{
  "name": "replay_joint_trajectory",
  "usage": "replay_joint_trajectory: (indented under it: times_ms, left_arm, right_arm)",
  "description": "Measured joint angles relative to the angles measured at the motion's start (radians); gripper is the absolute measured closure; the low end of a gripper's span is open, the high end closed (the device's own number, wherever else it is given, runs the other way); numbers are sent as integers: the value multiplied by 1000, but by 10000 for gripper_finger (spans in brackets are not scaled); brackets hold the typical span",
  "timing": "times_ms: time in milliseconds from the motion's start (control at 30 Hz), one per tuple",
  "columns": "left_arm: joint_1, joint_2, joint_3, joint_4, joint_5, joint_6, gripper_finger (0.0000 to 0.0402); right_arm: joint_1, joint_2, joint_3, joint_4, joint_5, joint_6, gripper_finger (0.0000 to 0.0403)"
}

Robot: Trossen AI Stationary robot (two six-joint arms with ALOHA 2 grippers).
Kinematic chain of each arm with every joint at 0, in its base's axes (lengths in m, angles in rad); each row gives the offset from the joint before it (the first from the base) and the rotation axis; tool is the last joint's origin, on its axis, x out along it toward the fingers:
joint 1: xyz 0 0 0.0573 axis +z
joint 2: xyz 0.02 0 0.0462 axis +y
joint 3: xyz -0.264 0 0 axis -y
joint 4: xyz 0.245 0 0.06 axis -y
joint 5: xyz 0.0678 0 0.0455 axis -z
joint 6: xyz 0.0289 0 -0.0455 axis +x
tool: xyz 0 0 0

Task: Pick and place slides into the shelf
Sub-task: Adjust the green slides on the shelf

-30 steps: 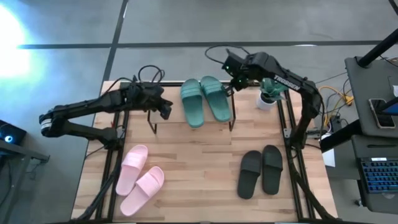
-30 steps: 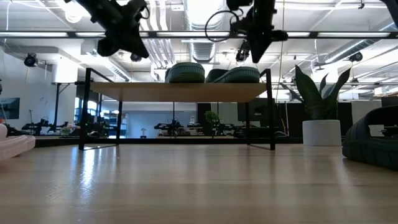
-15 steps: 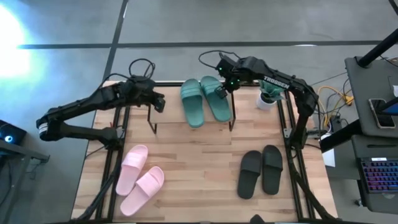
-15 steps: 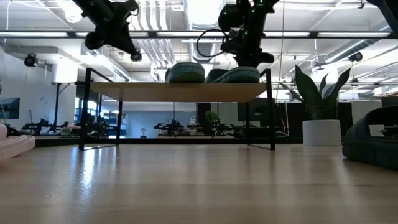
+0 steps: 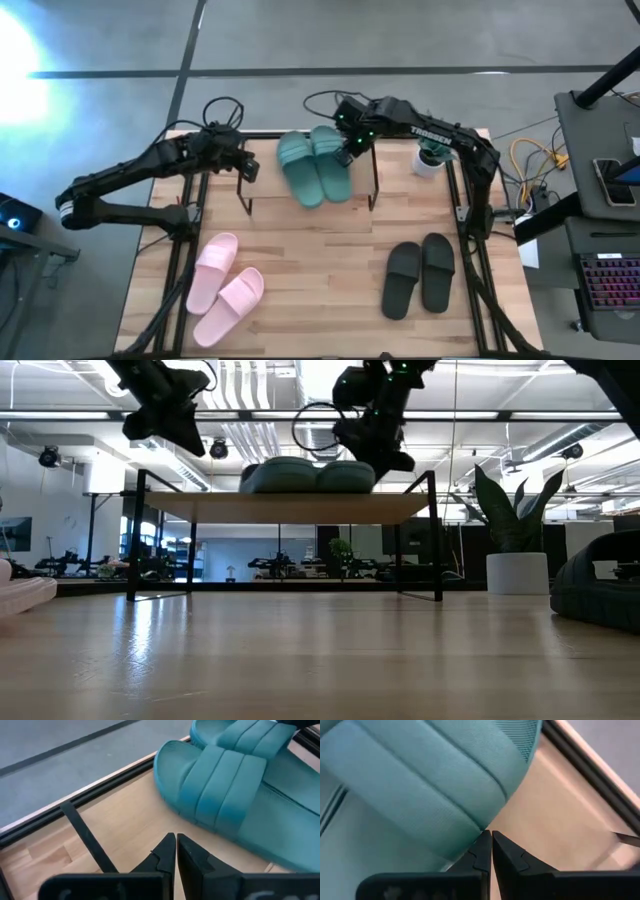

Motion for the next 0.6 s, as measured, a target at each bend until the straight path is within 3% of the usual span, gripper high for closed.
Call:
replay_joint_trajectory:
  times_ms: [200,467,600]
  left_arm:
    - [2,11,-8,12,37,14,400]
    - [2,36,-31,2,321,-13,400]
    - [2,57,-45,4,334,-36,400]
  right_arm:
    - [46,34,63,-18,4,-5,395]
    - [34,19,99,-106,83,-16,394]
    - [33,15,112,-109,83,-16,394]
